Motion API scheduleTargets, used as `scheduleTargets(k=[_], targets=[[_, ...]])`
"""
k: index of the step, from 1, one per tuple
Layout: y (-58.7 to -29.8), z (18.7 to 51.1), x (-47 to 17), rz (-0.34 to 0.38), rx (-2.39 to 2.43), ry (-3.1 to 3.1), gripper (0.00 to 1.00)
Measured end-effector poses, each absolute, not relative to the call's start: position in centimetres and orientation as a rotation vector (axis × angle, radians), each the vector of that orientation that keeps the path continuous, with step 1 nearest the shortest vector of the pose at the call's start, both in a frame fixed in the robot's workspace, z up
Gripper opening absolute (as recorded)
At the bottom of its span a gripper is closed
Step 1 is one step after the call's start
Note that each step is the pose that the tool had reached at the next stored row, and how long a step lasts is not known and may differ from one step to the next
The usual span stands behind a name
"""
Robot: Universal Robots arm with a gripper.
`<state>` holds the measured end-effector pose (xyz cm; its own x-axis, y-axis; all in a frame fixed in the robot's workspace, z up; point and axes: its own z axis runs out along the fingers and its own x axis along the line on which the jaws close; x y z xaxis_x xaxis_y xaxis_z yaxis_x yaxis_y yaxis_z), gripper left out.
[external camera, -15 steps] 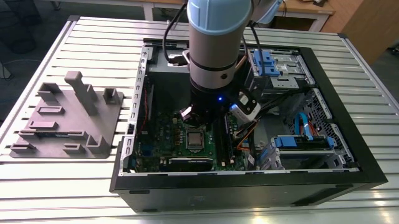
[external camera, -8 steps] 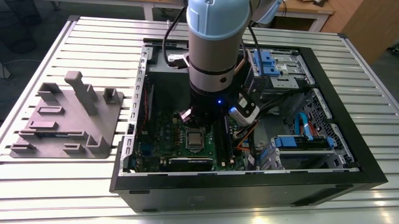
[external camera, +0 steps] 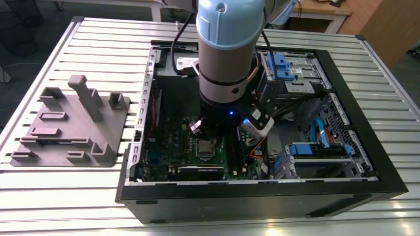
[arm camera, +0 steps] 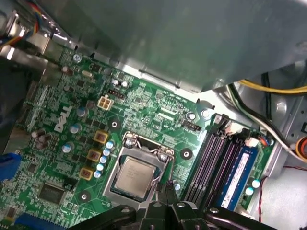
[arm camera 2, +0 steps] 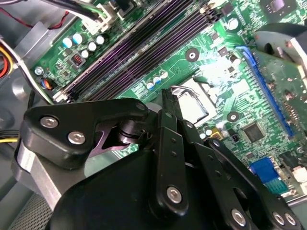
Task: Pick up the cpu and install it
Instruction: 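Install the first cpu locking lever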
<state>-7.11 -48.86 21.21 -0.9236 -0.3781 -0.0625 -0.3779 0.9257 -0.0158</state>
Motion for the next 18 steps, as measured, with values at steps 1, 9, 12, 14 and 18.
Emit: scheduleTargets(k=[1,9,12,14,18], targets=[[-48.9,21.1,-7.1,-0.006,-0.593,3.019,0.11],[-49.6,20.4,-7.1,-0.006,-0.593,3.019,0.11],[-49.8,20.2,-7.1,-0.006,-0.593,3.019,0.11],[-49.9,20.0,-7.1,-0.005,-0.593,3.019,0.11],[-50.1,19.6,-7.1,-0.006,-0.593,3.019,0.11]])
